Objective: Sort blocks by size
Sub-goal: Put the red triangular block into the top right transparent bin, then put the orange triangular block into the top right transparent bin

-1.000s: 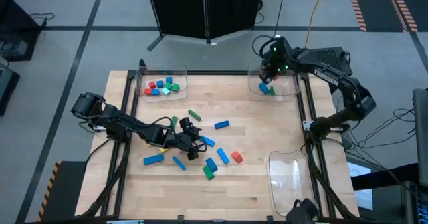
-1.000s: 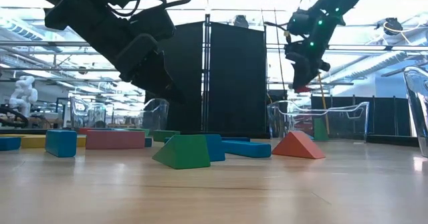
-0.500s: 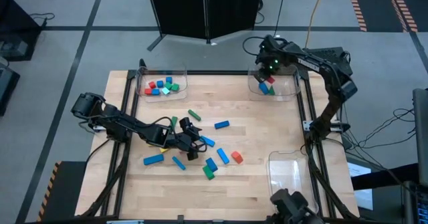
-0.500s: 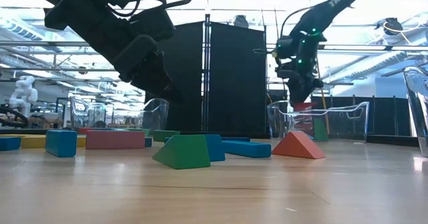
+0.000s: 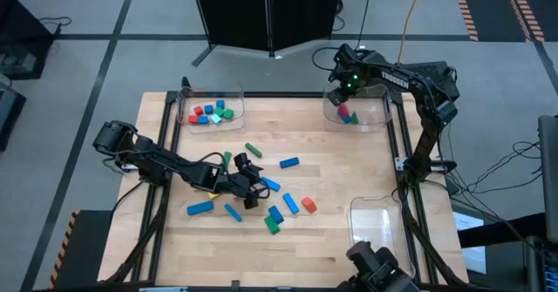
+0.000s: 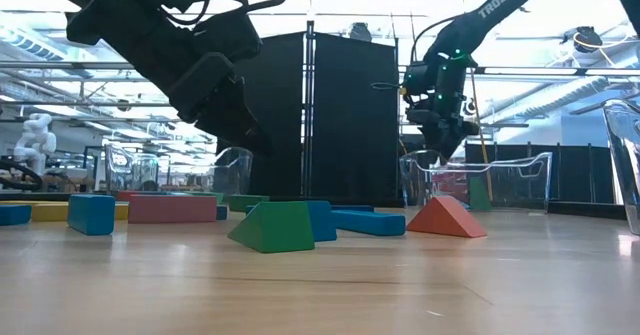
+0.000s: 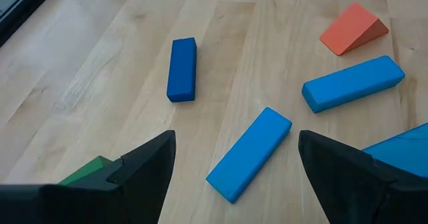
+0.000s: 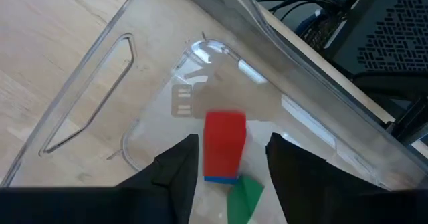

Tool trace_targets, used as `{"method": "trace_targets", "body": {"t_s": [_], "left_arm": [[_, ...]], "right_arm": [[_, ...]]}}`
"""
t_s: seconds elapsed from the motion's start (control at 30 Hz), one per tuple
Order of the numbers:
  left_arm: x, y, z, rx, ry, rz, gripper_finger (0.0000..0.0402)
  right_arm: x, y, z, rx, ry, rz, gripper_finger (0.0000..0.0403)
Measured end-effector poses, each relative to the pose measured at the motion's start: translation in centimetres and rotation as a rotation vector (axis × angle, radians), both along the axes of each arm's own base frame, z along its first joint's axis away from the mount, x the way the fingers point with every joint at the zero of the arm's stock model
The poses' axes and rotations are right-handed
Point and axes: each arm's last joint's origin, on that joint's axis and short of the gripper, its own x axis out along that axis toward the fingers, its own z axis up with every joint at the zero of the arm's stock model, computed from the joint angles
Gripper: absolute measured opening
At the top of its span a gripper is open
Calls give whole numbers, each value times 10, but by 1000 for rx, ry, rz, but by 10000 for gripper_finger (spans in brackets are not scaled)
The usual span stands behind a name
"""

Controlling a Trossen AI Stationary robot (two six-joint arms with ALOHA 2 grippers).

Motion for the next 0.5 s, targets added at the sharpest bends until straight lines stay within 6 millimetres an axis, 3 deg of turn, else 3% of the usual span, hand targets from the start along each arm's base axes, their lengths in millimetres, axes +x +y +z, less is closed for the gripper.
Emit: {"method": "trace_targets", "body": {"t_s": [0.23, 0.5], "left_arm": [[0, 0, 0, 0, 0, 0, 317], [0, 0, 0, 6, 2, -5, 317]], "right_arm": [[-1, 0, 1, -1, 2, -9, 193], [-2, 24, 27, -11, -8, 21, 190]]}}
